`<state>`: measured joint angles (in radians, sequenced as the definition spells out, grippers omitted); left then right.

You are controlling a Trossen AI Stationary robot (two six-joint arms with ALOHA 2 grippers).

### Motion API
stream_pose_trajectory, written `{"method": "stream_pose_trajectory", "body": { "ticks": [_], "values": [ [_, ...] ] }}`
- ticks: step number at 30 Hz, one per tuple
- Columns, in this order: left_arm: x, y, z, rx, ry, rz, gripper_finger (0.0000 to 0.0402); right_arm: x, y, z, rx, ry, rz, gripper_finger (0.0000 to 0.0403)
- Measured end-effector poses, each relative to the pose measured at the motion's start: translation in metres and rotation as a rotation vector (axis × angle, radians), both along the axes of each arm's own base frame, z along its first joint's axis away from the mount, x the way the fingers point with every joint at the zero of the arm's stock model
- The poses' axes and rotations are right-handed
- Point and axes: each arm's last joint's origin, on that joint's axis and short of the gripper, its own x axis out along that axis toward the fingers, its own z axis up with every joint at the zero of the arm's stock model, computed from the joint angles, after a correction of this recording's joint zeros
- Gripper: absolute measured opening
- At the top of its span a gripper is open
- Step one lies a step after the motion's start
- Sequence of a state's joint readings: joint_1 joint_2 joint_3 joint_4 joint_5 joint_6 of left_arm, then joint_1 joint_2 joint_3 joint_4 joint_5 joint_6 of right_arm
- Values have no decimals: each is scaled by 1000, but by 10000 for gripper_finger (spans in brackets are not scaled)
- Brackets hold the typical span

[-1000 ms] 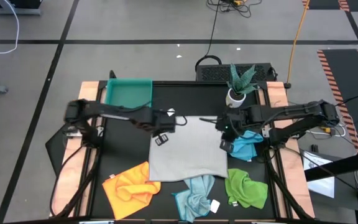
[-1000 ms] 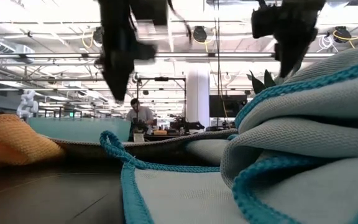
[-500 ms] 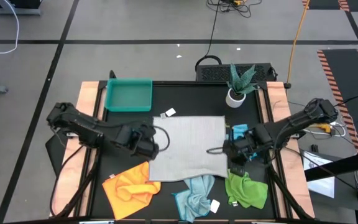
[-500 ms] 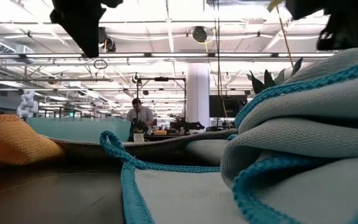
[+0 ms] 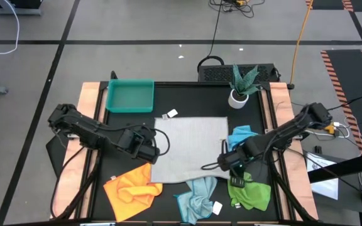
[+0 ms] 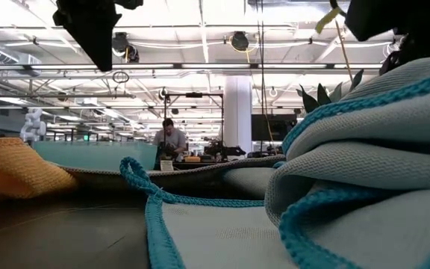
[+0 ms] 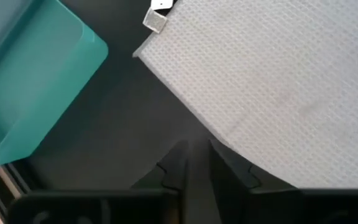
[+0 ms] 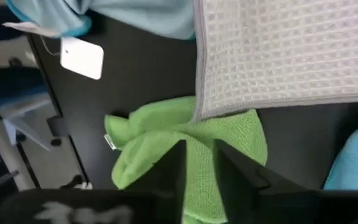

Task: Fold microfiber towels
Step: Fold the gray microfiber towel

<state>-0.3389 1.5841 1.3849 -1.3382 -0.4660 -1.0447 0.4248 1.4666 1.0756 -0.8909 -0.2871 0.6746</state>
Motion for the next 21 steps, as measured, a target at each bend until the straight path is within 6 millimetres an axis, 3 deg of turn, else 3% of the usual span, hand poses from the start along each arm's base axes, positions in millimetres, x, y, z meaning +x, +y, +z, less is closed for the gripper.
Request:
{"method": "stream_pose_trajectory", "body": {
  "ticks": [6,10,21],
  "values": [
    [1,0,0,5,12,-36,4,14,6,-11,-10,-73,47,156],
    [1,0,0,-9,18,-38,16,22,9,-14,-13,-131,51,168],
    [1,-1,-1,-62,33,-40,57,24,15,-29,-41,-79,79,167]
  ]
}}
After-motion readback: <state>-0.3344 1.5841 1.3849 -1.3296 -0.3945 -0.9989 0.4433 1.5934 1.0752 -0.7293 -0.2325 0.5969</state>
